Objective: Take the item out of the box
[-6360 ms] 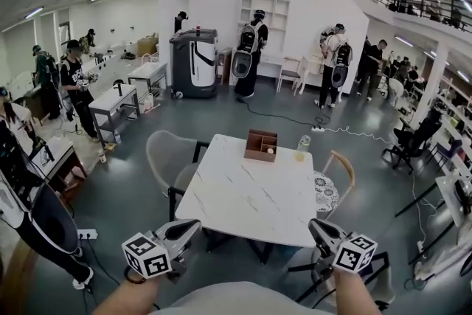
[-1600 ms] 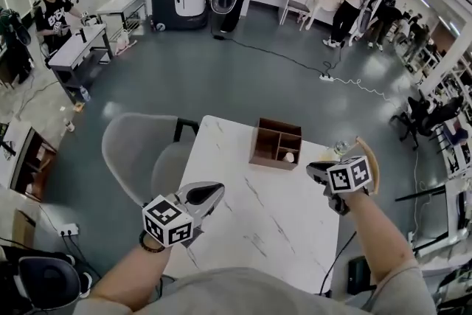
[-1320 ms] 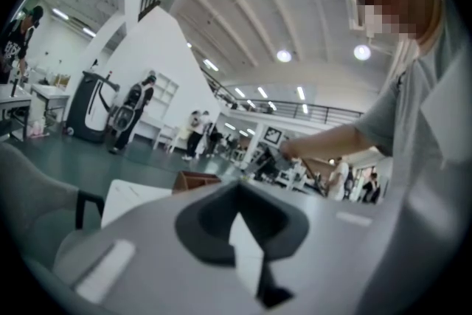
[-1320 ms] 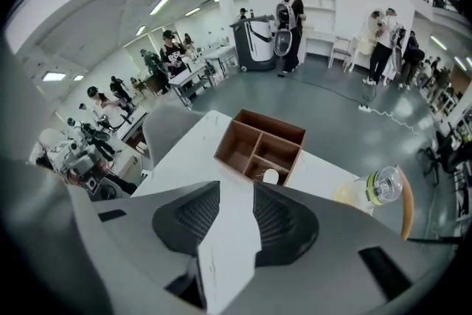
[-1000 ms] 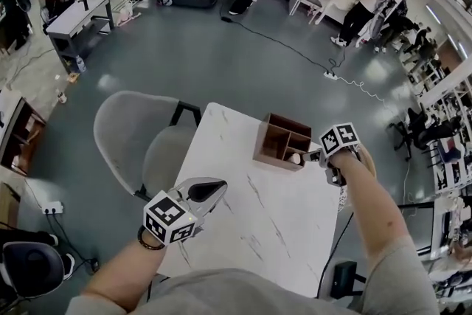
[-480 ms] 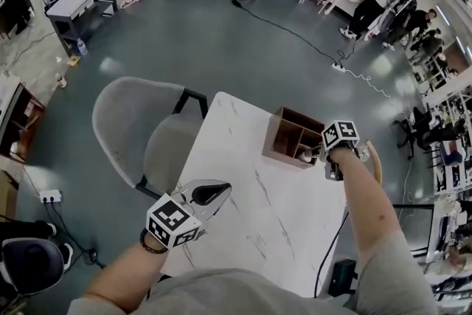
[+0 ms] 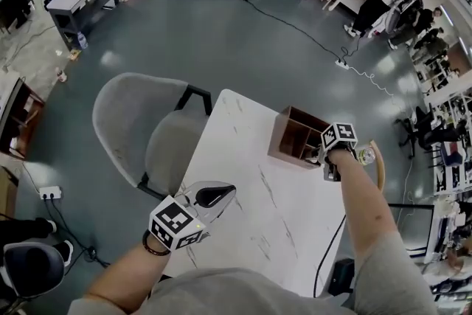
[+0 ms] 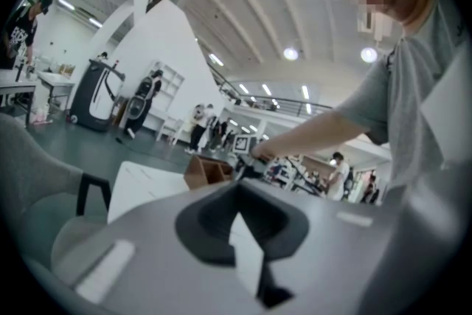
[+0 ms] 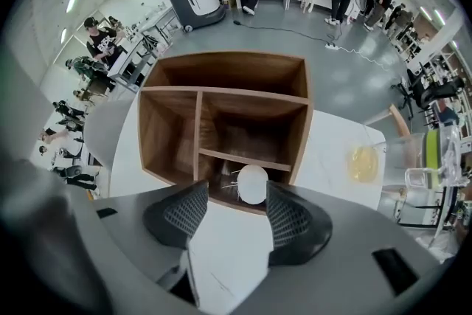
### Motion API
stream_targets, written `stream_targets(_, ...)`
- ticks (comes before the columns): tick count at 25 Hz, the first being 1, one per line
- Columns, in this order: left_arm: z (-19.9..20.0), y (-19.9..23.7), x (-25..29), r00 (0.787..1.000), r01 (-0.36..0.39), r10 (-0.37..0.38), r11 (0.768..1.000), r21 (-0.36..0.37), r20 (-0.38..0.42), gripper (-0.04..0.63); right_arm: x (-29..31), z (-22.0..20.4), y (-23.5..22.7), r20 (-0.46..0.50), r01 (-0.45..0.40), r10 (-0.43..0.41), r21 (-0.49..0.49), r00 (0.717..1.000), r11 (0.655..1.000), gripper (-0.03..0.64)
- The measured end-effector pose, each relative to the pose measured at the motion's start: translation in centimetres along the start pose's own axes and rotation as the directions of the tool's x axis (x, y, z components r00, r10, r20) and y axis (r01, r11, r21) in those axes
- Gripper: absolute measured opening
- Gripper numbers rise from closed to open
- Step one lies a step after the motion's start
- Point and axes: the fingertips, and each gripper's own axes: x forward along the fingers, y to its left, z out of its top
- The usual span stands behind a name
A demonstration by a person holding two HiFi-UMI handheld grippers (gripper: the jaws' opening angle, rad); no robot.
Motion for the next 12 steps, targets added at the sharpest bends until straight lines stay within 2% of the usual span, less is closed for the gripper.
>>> stream_targets(12,-0.3,0.3,-0.3,1.000,0.016,-0.016,1.000,-0.017,-0.001,0.003,1.3,-0.1,-0.3,-0.030,0.081,-0.080,0.016,0.996,0.997,0.233)
